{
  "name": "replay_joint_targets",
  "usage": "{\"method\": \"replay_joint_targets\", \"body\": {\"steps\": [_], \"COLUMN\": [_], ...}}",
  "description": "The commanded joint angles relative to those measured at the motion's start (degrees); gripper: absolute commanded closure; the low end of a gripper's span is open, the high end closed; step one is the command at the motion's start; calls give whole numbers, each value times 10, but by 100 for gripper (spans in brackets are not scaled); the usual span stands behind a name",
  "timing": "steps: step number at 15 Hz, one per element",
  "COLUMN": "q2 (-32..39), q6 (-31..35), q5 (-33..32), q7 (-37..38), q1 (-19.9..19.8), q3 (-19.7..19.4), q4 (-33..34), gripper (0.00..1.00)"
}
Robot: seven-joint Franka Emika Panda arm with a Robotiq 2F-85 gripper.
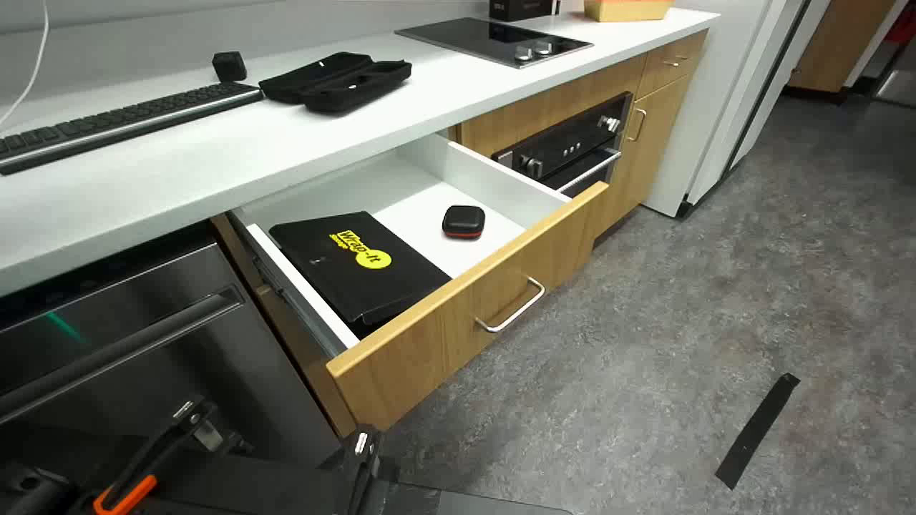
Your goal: Close the drawer
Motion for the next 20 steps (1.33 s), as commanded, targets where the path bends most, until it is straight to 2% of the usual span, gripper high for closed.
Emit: {"method": "replay_joint_targets", "body": {"steps": [1, 6, 9, 12, 15, 20], "q2": [1, 1, -13, -23, -12, 24], "q6": [-2, 1, 5, 21, 42, 127], "q5": [-1, -2, -16, -40, -75, -128], "q7": [1, 1, -2, -8, 2, 35], "q1": [0, -1, -16, -52, -109, -209], "q3": [0, 0, -12, -45, -85, -138], "q4": [1, -1, -33, -82, -124, -167], "gripper": [0, 0, 0, 0, 0, 0]}}
